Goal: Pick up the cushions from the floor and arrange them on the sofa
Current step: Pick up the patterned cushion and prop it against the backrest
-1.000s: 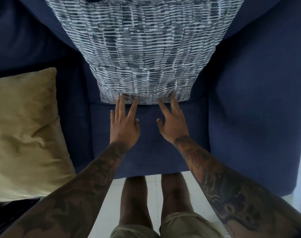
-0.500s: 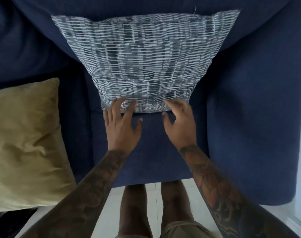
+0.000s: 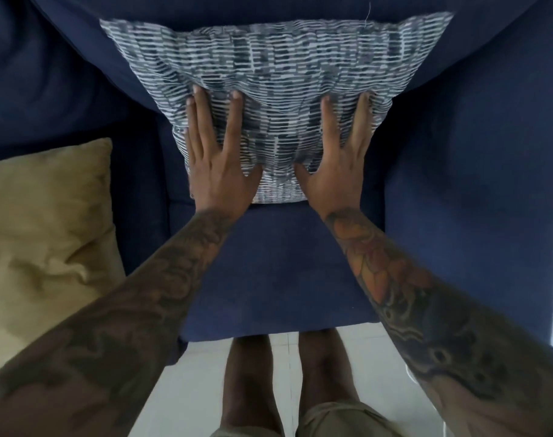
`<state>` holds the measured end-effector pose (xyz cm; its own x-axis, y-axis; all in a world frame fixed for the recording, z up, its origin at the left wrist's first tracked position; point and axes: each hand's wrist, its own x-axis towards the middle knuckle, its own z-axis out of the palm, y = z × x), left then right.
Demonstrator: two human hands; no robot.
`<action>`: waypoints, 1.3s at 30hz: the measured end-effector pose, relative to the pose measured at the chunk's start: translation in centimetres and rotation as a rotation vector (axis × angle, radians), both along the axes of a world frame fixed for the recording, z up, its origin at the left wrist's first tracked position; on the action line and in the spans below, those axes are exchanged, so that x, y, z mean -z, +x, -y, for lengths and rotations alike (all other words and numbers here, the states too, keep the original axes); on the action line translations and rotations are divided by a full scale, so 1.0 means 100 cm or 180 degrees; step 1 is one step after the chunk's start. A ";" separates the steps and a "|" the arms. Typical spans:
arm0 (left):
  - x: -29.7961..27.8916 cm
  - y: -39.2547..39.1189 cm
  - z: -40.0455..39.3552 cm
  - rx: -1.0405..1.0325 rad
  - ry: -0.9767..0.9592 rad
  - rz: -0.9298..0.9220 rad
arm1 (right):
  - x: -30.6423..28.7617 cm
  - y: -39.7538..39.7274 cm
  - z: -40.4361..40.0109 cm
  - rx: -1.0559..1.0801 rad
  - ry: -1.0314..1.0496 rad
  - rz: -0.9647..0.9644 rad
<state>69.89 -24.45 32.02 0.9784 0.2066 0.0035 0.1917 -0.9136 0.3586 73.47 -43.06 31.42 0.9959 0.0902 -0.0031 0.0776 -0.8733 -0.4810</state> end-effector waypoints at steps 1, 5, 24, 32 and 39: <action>0.001 0.001 0.000 -0.0003 0.0038 -0.0022 | 0.001 0.002 -0.003 0.0035 -0.0016 -0.0002; -0.001 0.002 0.000 -0.0049 0.0028 -0.0112 | 0.000 0.006 -0.010 0.0177 -0.0014 -0.0072; -0.189 -0.112 -0.017 0.0737 -0.0333 -0.1209 | -0.186 -0.123 0.019 -0.0188 0.0165 -0.1832; -0.258 -0.130 -0.017 0.0686 -0.0484 -0.1322 | -0.256 -0.131 0.028 -0.0123 0.0303 -0.1602; -0.287 -0.167 -0.018 0.0407 -0.0482 -0.1428 | -0.278 -0.155 0.048 -0.0196 0.0349 -0.1552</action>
